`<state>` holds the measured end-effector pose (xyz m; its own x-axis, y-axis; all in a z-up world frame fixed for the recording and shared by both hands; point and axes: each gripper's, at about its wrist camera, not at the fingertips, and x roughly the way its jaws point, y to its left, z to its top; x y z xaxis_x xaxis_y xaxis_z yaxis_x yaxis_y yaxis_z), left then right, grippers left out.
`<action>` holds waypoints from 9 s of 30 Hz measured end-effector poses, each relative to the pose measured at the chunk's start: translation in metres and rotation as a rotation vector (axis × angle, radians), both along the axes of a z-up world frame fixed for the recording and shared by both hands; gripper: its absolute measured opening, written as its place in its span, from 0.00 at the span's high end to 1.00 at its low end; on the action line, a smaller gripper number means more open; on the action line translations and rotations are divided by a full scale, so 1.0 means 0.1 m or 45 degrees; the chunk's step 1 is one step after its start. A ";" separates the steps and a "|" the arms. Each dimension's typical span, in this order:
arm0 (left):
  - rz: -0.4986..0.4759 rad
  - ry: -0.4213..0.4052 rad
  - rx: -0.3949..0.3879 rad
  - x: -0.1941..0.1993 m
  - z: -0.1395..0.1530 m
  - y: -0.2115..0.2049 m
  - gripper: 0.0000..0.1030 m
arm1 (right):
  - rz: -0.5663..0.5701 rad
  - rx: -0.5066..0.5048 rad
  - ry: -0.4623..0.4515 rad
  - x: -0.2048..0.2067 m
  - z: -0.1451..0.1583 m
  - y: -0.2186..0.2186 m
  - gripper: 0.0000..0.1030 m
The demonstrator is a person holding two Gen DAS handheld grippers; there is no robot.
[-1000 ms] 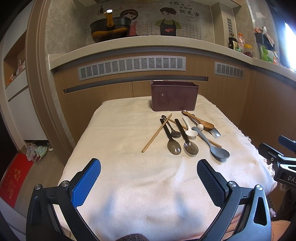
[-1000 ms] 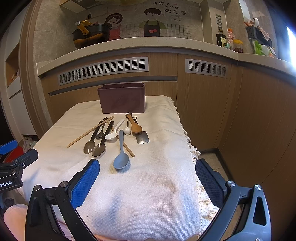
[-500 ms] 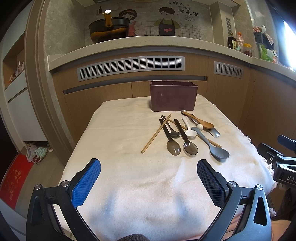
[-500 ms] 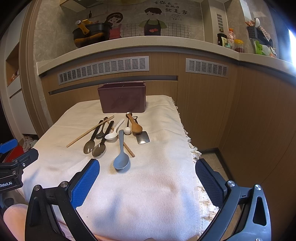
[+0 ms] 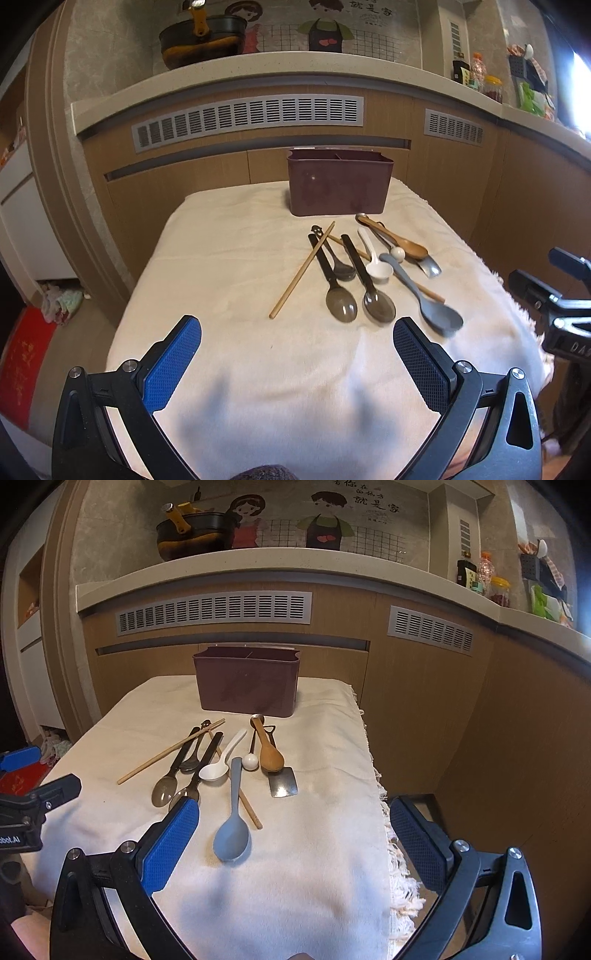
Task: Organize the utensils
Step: 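Grasp the wooden spoon handle with the right tool while the left tool approaches the white plastic spoon, then close the left tool on the white plastic spoon handle and lift it, then carry both spoons to the maroon caddy and lower them inside, then open both tools to release the spoons into the caddy, then grasp the small spoon with white ball handle with the right tool, then grasp the dark brown spoon with the left tool and lift it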
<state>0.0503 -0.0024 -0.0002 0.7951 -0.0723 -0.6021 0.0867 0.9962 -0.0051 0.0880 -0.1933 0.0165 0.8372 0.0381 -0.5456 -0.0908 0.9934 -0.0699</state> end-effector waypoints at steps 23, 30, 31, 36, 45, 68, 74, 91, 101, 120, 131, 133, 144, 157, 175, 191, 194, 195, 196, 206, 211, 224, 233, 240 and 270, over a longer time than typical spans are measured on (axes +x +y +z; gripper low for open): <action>0.098 0.008 -0.206 1.64 0.02 0.74 0.00 | 0.346 -0.151 0.421 2.15 -0.44 0.54 0.64; 0.115 0.095 -0.222 1.73 -0.23 0.80 0.00 | 0.331 -0.198 0.534 2.42 -0.63 0.62 0.84; 0.118 0.098 -0.217 1.73 -0.25 0.81 0.00 | 0.327 -0.189 0.544 2.44 -0.65 0.62 0.84; 0.130 0.107 -0.191 1.72 -0.31 0.80 0.00 | 0.325 -0.178 0.558 2.45 -0.69 0.61 0.87; 0.040 0.152 -0.170 1.68 -0.29 0.54 0.00 | 0.302 -0.016 0.498 2.12 -0.47 0.26 0.90; -0.420 0.505 0.054 2.15 -0.40 -1.07 0.69 | 0.173 0.248 0.321 1.40 -0.45 -0.38 0.90; -0.394 0.628 0.143 2.45 -0.51 -1.22 0.72 | 0.176 0.281 0.318 1.38 -0.50 -0.42 0.90; -0.371 0.346 -0.104 1.92 -0.17 -0.83 0.91 | 0.207 0.332 0.240 1.25 -0.28 -0.32 0.90; -0.284 0.021 -0.255 1.40 0.39 -0.35 0.91 | 0.199 0.252 0.147 1.10 0.13 -0.10 0.90; -0.047 -0.634 -0.216 2.54 1.64 -0.26 0.91 | 0.161 0.189 -0.340 2.28 1.54 0.04 0.90; -0.068 -0.477 -0.162 3.19 0.79 -0.43 0.91 | 0.172 0.125 -0.163 3.02 0.82 0.28 0.90; -0.072 -0.441 -0.170 3.26 0.65 -0.43 0.91 | 0.169 0.121 -0.134 3.10 0.72 0.29 0.90; -0.102 -0.240 -0.150 3.41 0.16 -0.48 0.86 | 0.205 0.052 0.035 3.16 0.17 0.44 0.87; -0.022 -0.196 -0.230 2.82 0.52 0.04 0.40 | 0.171 -0.075 -0.021 2.42 0.34 0.28 0.25; -0.003 0.086 -0.182 1.62 -0.13 0.31 0.27 | 0.219 -0.146 0.279 1.49 -0.49 0.34 0.40; 0.033 0.220 -0.239 1.65 -0.40 0.43 0.27 | 0.268 0.029 0.408 1.72 -0.70 0.48 0.74; 0.024 0.227 -0.235 1.64 -0.41 0.40 0.27 | 0.275 0.014 0.410 1.77 -0.71 0.53 0.74; 0.023 0.230 -0.237 1.64 -0.41 0.40 0.27 | 0.277 0.009 0.410 1.77 -0.71 0.54 0.75; 0.021 0.235 -0.237 1.64 -0.41 0.39 0.27 | 0.285 0.004 0.415 1.76 -0.71 0.55 0.79; -0.024 0.237 -0.227 1.50 -0.32 0.28 0.27 | 0.230 -0.045 0.291 1.48 -0.33 0.40 0.80; -0.062 0.233 -0.234 1.39 -0.28 0.20 0.27 | 0.183 -0.069 0.096 1.23 0.20 0.28 0.80; -0.339 0.507 -0.171 1.95 -0.38 -0.48 0.60 | 0.182 0.087 0.070 1.11 0.39 -0.03 0.80; -0.316 0.746 0.055 2.56 -0.59 -0.89 0.68 | 0.205 0.155 0.055 1.08 0.34 -0.17 0.80; -0.308 0.727 0.061 2.65 -0.63 -0.96 0.85 | 0.193 0.215 0.061 1.10 0.33 -0.25 0.80; -0.248 -0.161 -0.209 0.82 0.78 -0.08 0.89 | 0.218 0.083 -0.009 0.58 0.73 0.10 0.80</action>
